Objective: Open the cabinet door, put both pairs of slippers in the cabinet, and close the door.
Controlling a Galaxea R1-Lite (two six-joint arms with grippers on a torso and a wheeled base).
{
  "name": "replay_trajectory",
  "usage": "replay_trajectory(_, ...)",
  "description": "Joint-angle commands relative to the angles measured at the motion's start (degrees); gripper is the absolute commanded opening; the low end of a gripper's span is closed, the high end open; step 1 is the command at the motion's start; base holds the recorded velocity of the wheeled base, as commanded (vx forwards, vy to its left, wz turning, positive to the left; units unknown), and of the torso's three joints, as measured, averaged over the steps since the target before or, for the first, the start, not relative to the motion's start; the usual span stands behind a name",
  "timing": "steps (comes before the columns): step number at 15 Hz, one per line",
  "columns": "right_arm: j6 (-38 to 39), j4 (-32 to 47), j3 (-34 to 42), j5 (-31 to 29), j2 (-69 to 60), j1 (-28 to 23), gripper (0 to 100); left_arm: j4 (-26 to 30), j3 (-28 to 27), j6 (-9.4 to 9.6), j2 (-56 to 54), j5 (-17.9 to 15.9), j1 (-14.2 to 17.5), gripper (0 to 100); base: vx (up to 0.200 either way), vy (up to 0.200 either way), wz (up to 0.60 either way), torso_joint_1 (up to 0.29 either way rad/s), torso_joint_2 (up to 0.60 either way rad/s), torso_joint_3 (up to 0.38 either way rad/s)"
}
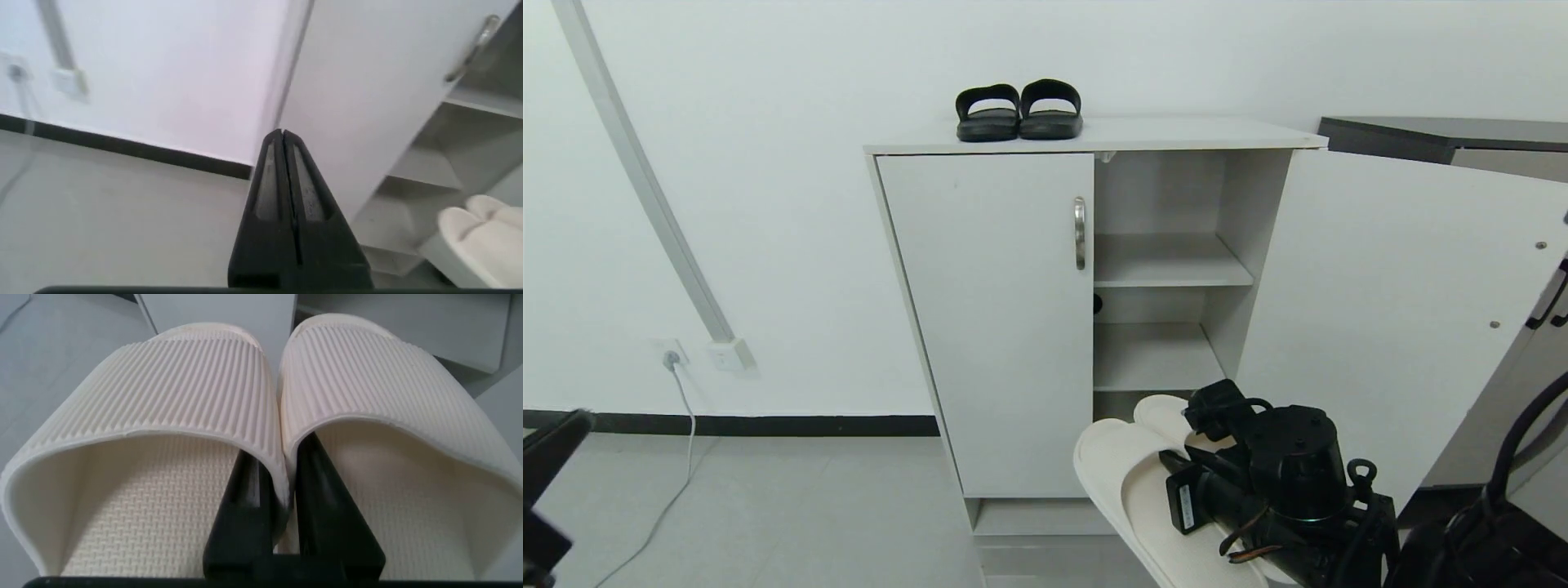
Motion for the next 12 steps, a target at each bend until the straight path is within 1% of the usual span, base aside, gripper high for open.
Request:
replay_trajectory(1,-0.01,-0.24,0.48,-0.15,0.76,0.94,0,0.84,9.97,0.98,-13.41,0.33,6.91,0,0.0,0.0,0.0,0.0,0.0,0.0)
replay_trajectory(3,-0.01,-0.33,1.09,-1.38,0.67,1.64,0,0.93,14.81,0.89,-18.34,0.25,7.52,0,0.0,0.0,0.0,0.0,0.0,0.0)
replay_trajectory(4,-0.01,-0.33,1.0,-1.82,0.58,1.99,0,2.6,17.44,0.98,-23.17,0.25,8.05,0,0.0,0.0,0.0,0.0,0.0,0.0)
replay_trajectory(5,-0.01,-0.33,1.09,-1.82,0.58,2.25,0,7.79,17.18,1.06,-27.48,0.33,8.93,0,0.0,0.0,0.0,0.0,0.0,0.0)
replay_trajectory(6,-0.01,-0.33,1.09,-1.82,0.58,2.61,0,13.24,17.18,1.77,-32.13,0.33,10.95,0,0.0,0.0,0.0,0.0,0.0,0.0)
replay_trajectory(7,-0.01,-0.33,1.18,-1.82,0.58,2.78,0,18.6,17.18,3.0,-37.32,-0.19,13.59,0,0.0,0.0,0.0,0.0,0.0,0.0)
replay_trajectory(8,0.08,-0.42,1.18,-1.82,0.58,2.78,0,20.09,16.74,2.73,-38.73,-0.9,13.32,0,0.0,0.0,0.0,0.0,0.0,0.0)
replay_trajectory(9,-0.01,-0.59,1.18,-1.82,0.49,2.78,0,19.21,17.01,2.82,-40.66,-2.3,11.57,0,0.0,0.0,0.0,0.0,0.0,0.0)
replay_trajectory(10,-0.01,-0.59,1.18,-1.82,0.58,2.96,0,18.95,17.09,3.0,-41.19,-7.75,11.48,0,0.0,0.0,0.0,0.0,0.0,0.0)
replay_trajectory(11,-0.01,-0.59,1.27,-1.82,0.58,3.22,0,19.39,17.36,3.26,-41.27,-14.34,11.57,0,0.0,0.0,0.0,0.0,0.0,0.0)
replay_trajectory(12,-0.01,-0.59,1.36,-1.82,0.76,3.4,0,20.71,17.27,3.61,-41.27,-18.21,11.57,0,0.0,0.0,0.0,0.0,0.0,0.0)
